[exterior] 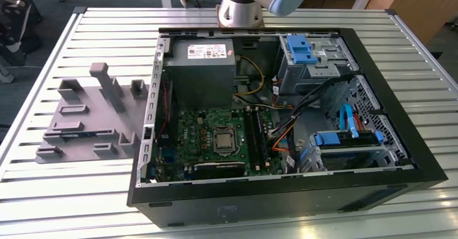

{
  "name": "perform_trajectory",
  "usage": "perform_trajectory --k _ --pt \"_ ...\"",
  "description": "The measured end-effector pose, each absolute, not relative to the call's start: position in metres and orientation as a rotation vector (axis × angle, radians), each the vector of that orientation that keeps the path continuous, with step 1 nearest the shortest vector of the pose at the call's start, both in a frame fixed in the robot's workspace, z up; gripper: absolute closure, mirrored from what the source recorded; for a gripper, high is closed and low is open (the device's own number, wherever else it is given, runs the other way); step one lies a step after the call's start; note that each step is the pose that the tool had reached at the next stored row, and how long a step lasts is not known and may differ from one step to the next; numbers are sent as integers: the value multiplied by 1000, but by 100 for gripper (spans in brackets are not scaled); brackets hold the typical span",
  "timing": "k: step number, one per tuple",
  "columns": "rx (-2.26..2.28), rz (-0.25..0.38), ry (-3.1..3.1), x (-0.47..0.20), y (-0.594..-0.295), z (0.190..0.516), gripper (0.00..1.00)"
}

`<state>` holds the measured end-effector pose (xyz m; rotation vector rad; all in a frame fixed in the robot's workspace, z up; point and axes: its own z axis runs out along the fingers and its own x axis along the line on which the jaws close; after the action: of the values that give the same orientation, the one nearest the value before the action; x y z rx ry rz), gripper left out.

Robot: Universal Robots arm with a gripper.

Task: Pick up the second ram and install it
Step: 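Pick up the second ram and move it above second insertion slot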

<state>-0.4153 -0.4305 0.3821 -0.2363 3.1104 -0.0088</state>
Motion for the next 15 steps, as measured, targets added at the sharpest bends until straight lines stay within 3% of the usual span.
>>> perform_trajectory --k 15 --pt "-573 -5 3066 -415 -431 381 89"
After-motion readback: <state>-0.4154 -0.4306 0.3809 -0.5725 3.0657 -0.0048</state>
